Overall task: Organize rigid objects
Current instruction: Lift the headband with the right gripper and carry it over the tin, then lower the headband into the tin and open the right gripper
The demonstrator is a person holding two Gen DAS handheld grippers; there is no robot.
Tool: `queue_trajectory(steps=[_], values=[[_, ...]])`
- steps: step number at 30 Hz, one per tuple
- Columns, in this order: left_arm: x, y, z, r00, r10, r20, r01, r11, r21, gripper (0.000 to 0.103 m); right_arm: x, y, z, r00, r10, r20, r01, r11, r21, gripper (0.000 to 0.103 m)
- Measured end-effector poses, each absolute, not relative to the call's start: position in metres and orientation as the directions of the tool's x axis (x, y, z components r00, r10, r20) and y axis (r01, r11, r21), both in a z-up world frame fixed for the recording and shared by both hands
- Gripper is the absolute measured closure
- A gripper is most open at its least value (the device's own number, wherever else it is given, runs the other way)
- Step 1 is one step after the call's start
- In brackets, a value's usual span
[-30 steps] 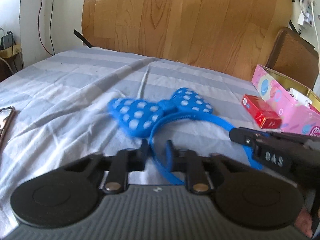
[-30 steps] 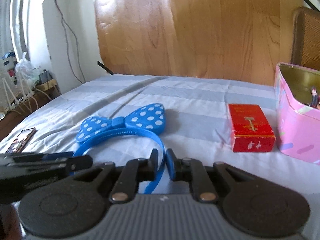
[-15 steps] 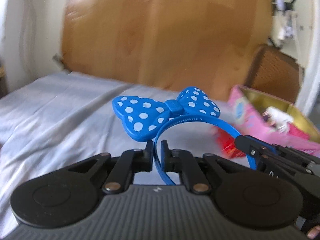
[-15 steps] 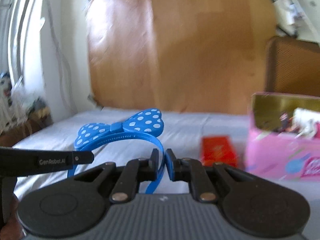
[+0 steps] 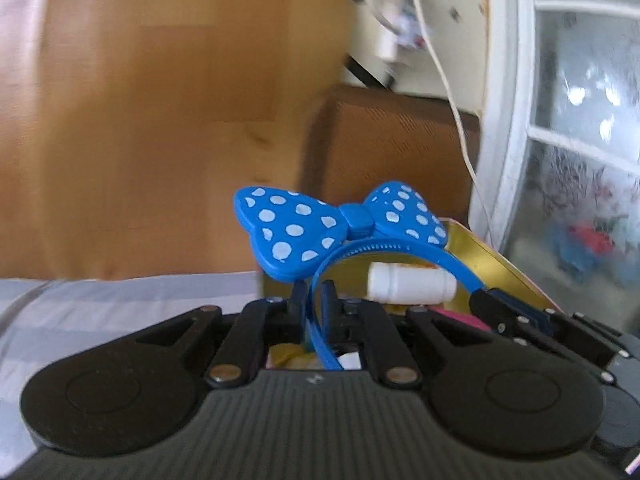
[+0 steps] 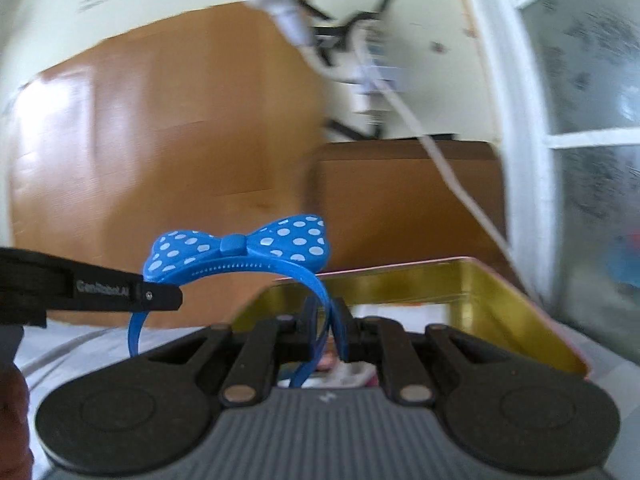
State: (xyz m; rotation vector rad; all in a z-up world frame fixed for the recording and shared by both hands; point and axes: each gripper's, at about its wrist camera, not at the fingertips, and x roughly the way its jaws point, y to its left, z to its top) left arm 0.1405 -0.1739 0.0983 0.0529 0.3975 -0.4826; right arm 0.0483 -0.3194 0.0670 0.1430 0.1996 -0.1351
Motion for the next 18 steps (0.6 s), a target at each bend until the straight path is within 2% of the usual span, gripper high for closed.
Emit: queue_trajectory(steps=[8,18], values=[[0.187,-0.233,0.078,0.768,-0.419,-0.485,0.470,0.883,-0.018,0.094,0.095,-0.366,0.051,0.941,-0.207,-0.267,0.252,0.957,0.146,0.093],[0.203,-0.252,0.071,0.761,-0.395,-0.515,0.462,0.887,0.004,0.094,0.109,-0.376,0.041,0.925,-0.240,-0.295,0.292,0.945,0.148,0.093]])
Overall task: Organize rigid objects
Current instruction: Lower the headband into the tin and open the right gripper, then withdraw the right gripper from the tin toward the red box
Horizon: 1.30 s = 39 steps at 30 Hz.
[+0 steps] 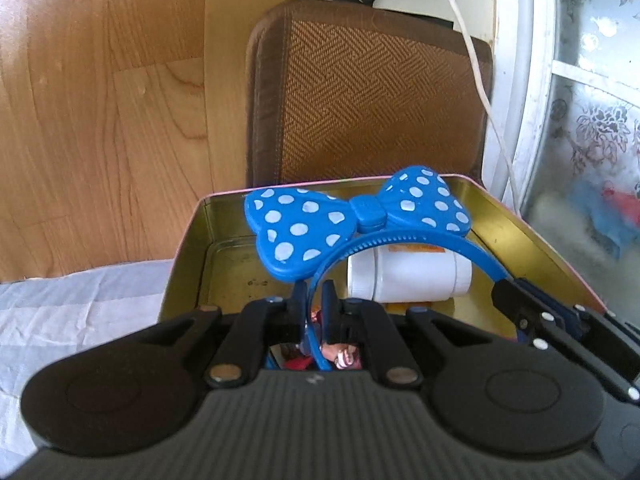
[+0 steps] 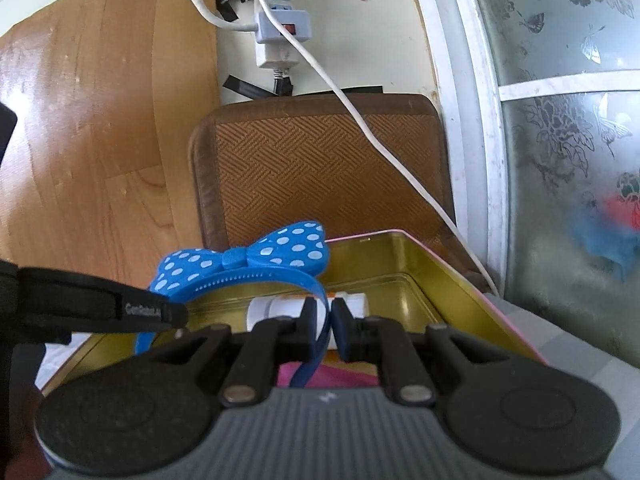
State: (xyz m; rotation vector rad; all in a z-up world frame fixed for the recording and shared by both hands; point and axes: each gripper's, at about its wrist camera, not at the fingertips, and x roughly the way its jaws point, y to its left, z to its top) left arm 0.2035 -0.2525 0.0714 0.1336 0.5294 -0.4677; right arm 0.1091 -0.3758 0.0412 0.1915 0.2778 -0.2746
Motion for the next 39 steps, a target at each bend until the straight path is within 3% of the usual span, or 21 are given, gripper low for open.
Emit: queue_trajectory(steps=[14,15,16,17,18,28,36,39], values=[[0.206,-0.256,0.068,0.770,-0.372,-0.519,0.453,0.891,0.032,0.092,0.112,-0.377,0.041,0.921,-0.241,-0.307,0.299,0.941,0.156,0.089],[0.205,-0.257,0.069,0.775,-0.366,-0.515,0.449,0.892,0.042,0.088,0.111,-0.377,0.041,0.925,-0.234,-0.301,0.292,0.942,0.164,0.088],[0.204,-0.258,0.069,0.781,-0.357,-0.513,0.444,0.894,0.054,0.073,0.109,-0.377,0.042,0.929,-0.226,-0.291,0.283,0.944,0.170,0.070],[0.202,-0.258,0.071,0.789,-0.347,-0.506,0.435,0.898,0.063,0.059,0.108,-0.376,0.043,0.933,-0.219,-0.287,0.275,0.946,0.172,0.061],[0.201,-0.257,0.072,0.797,-0.339,-0.500,0.425,0.903,0.066,0.056,0.105,-0.375,0.045,0.938,-0.223,-0.264,0.273,0.947,0.168,0.057],[0.174,-0.226,0.095,0.832,-0.309,-0.460,0.387,0.918,0.084,0.054,0.086,-0.368,0.049,0.963,-0.218,-0.158,0.241,0.959,0.149,0.057],[0.136,-0.160,0.094,0.854,-0.243,-0.459,0.324,0.940,0.105,0.052,0.069,-0.363,0.051,0.969,-0.197,-0.150,0.223,0.957,0.186,0.057],[0.124,-0.134,0.084,0.870,-0.195,-0.452,0.285,0.949,0.139,0.047,0.056,-0.356,0.055,0.974,-0.177,-0.142,0.203,0.959,0.197,0.057]])
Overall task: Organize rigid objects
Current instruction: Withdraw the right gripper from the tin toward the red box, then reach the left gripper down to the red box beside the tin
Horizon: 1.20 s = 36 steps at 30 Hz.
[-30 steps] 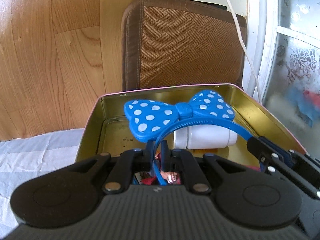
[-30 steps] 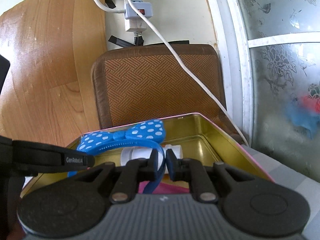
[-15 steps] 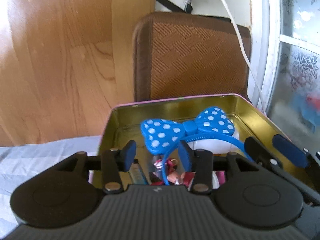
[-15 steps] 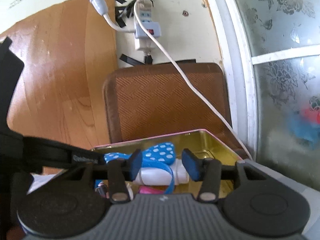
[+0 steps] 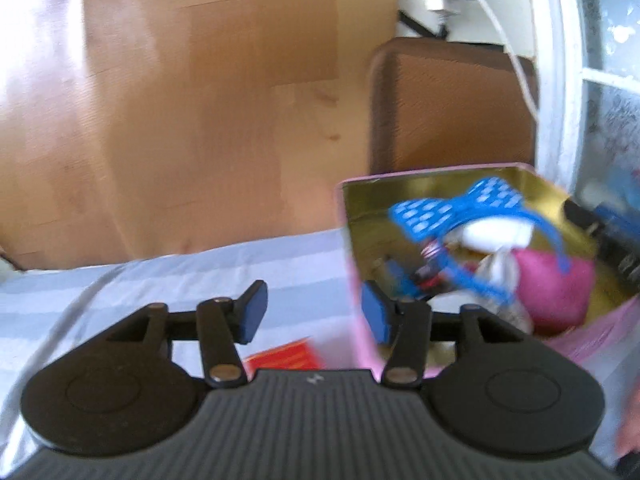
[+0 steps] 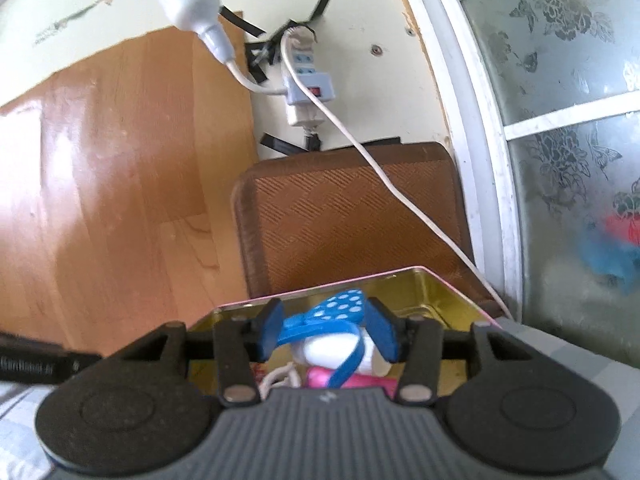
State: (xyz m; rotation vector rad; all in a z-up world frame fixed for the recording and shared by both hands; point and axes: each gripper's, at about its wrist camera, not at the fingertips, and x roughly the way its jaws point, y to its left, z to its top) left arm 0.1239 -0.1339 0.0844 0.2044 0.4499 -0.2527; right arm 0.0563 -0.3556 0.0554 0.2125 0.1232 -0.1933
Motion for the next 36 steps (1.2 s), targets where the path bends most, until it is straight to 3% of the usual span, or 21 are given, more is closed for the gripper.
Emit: queue_trajectory(steps=[10,19,24,28,31,36], values=[[0.124,-0.056,0.045,0.845,-0.080,-0.529,0.157,0.982,0.103,0.047,0.010,-0.286,0.061,0.987,0.052,-0.151,-0.028,0.987,0.156,0.053],[0.134,-0.023,0.022,0.814,-0.062,-0.577,0.112,0.992,0.051,0.047,0.008,-0.206,0.047,0.932,0.189,-0.309,-0.196,0.981,0.009,0.053],[0.140,-0.020,0.027,0.800,-0.118,-0.589,0.151,0.989,0.006,0.046,0.021,-0.184,0.033,0.887,0.204,-0.415,-0.239,0.970,-0.034,0.053],[0.156,-0.025,0.038,0.771,-0.250,-0.587,0.264,0.962,-0.062,0.038,0.031,-0.183,0.022,0.851,0.211,-0.481,-0.240,0.971,0.002,0.053],[0.174,-0.029,0.043,0.729,-0.400,-0.556,0.391,0.909,-0.142,0.036,0.032,-0.184,0.015,0.836,0.213,-0.506,-0.240,0.971,0.012,0.053],[0.193,-0.044,0.040,0.684,-0.477,-0.553,0.489,0.861,-0.139,0.036,0.033,-0.181,0.013,0.823,0.233,-0.518,-0.264,0.964,0.015,0.052]])
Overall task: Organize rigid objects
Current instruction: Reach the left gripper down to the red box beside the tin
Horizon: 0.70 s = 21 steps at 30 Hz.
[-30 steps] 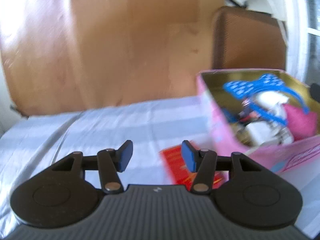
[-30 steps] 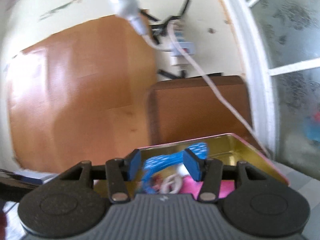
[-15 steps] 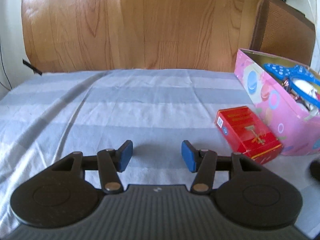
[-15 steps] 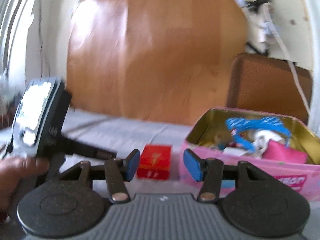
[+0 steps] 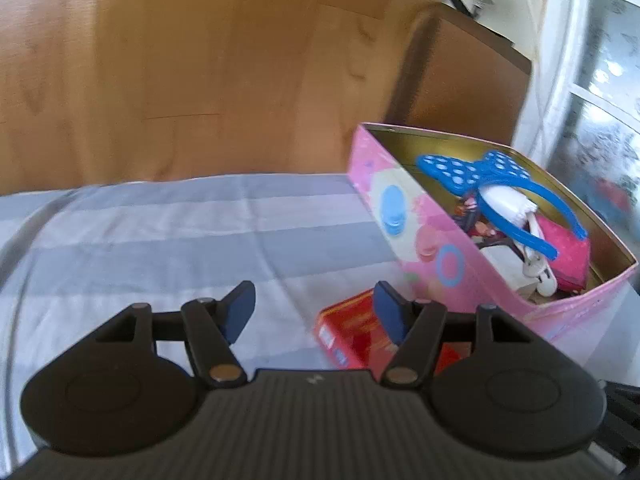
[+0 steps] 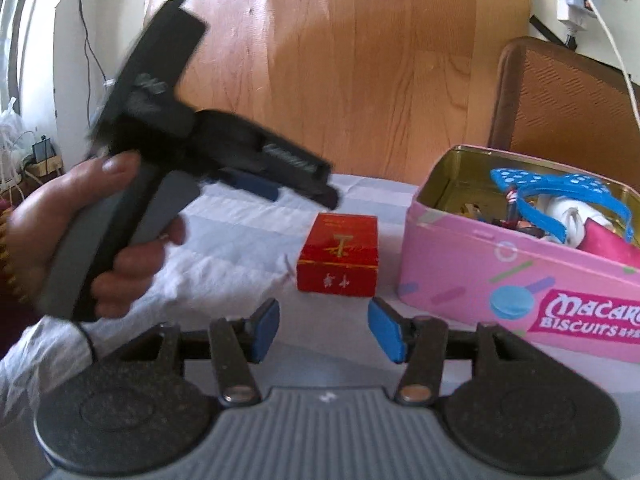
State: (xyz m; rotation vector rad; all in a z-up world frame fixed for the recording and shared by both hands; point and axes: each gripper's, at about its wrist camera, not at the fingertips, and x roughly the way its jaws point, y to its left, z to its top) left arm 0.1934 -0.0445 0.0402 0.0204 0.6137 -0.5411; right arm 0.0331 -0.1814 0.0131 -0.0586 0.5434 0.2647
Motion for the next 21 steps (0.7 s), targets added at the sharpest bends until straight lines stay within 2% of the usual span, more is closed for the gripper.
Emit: queue_trajectory(steps=[6,11,14,15,21], values=[[0.202,-0.063,0.033,0.586,-0.571,-0.575,0.595,0.785,-0.172,0.036,0.044,-0.195,0.010,0.797,0.265,-0.542,-0.242,0.964,0.115,0.052],[0.188,-0.072,0.026,0.499,-0.646,-0.578,0.678,0.706,-0.204,0.039,0.046,-0.200,0.010,0.801,0.261,-0.539,-0.222,0.965,0.139,0.050],[0.172,-0.066,0.028,0.497,-0.639,-0.587,0.665,0.715,-0.215,0.038,0.046,-0.203,0.011,0.806,0.242,-0.540,-0.194,0.970,0.144,0.046],[0.168,-0.062,0.027,0.505,-0.630,-0.590,0.650,0.727,-0.221,0.038,0.045,-0.204,0.011,0.803,0.239,-0.546,-0.192,0.971,0.143,0.042],[0.134,-0.040,0.025,0.496,-0.645,-0.582,0.590,0.742,-0.319,0.039,0.018,-0.205,0.011,0.796,0.222,-0.564,-0.232,0.971,0.055,0.041]])
